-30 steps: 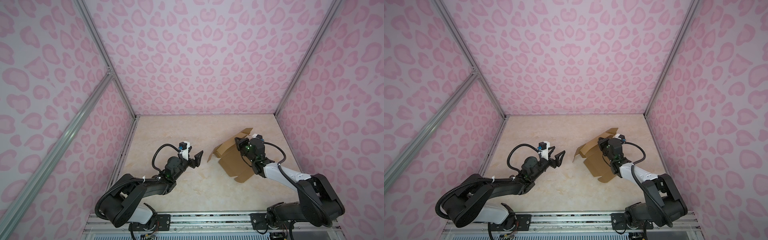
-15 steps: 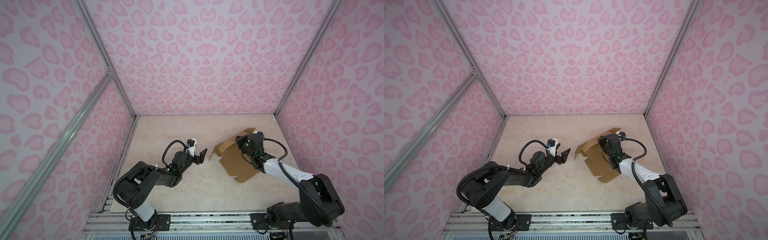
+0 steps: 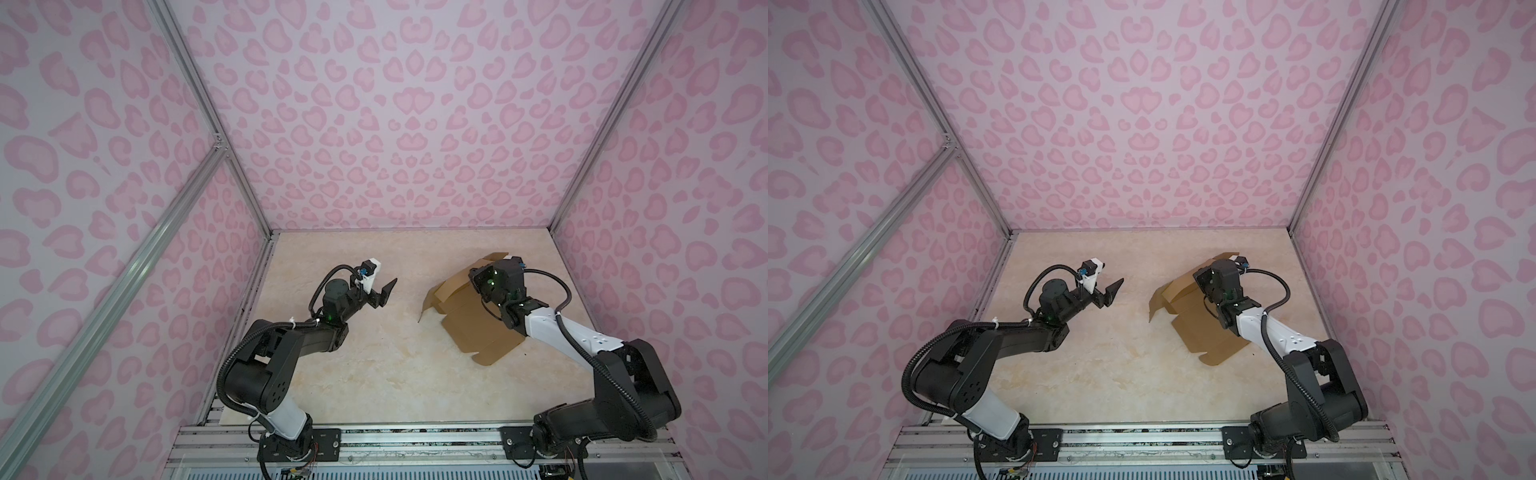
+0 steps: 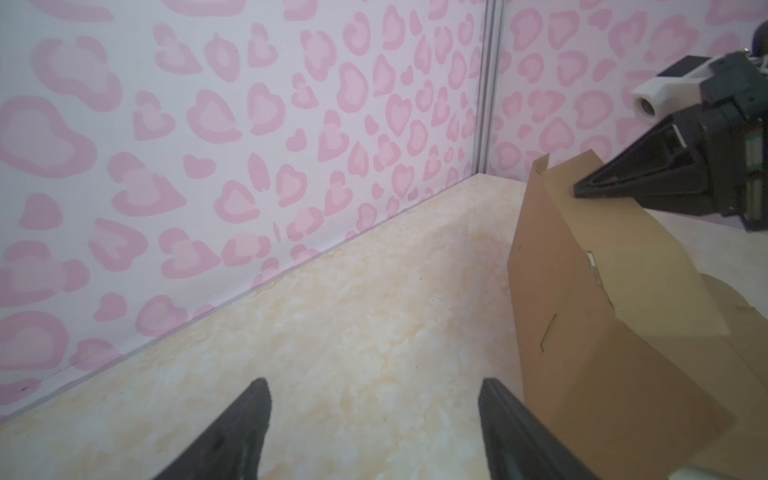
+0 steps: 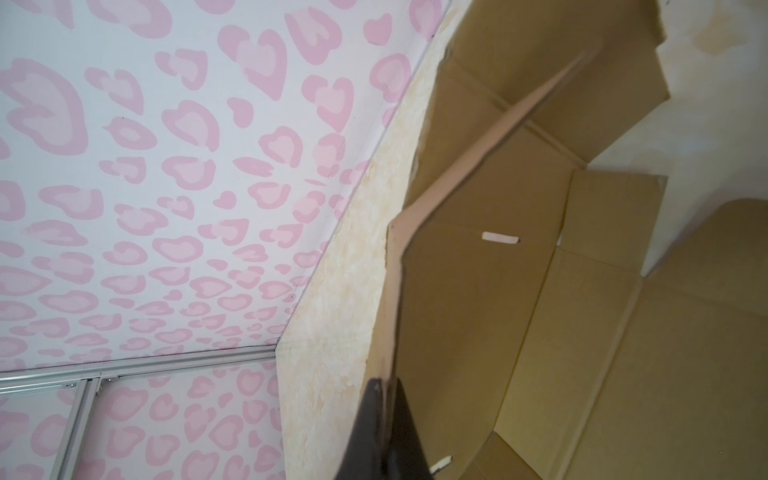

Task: Fold the paper box
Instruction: 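Move the left gripper back toward the box wall held by the right gripper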

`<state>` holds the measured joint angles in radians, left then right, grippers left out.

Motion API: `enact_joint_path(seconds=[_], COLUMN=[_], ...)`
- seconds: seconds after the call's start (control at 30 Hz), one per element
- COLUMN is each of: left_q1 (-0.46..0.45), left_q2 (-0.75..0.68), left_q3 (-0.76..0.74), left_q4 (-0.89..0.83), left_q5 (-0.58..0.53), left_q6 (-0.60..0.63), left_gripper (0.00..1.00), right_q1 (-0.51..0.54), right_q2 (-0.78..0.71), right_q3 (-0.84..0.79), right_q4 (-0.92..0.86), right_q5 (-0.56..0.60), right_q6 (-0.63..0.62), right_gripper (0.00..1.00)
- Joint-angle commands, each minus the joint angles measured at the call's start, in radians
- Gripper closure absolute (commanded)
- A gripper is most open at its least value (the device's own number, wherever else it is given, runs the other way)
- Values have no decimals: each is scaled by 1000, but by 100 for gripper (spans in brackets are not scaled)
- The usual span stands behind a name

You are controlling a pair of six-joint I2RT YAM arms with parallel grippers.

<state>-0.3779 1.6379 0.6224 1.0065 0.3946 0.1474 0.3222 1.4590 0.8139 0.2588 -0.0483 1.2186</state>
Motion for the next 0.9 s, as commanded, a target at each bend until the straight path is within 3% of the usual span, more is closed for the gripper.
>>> enact_joint_path(seconds=[0.0, 0.37, 0.87], left_q1=[-3, -50, -181], left_q2=[3, 80, 152], left_q3=[20, 118, 139], left_q4=[-114, -216, -209], left_q5=[146, 198, 97], left_q6=[145, 264, 317], left_gripper=[19, 19, 20], right_q1=[-4, -4, 5], right_q2=[16, 4, -6], right_q3=[5, -13, -72], right_q4=[-2, 48, 144], right_q5=[-48, -102, -136], right_q6=[-21, -16, -10], right_gripper=[100, 100, 100])
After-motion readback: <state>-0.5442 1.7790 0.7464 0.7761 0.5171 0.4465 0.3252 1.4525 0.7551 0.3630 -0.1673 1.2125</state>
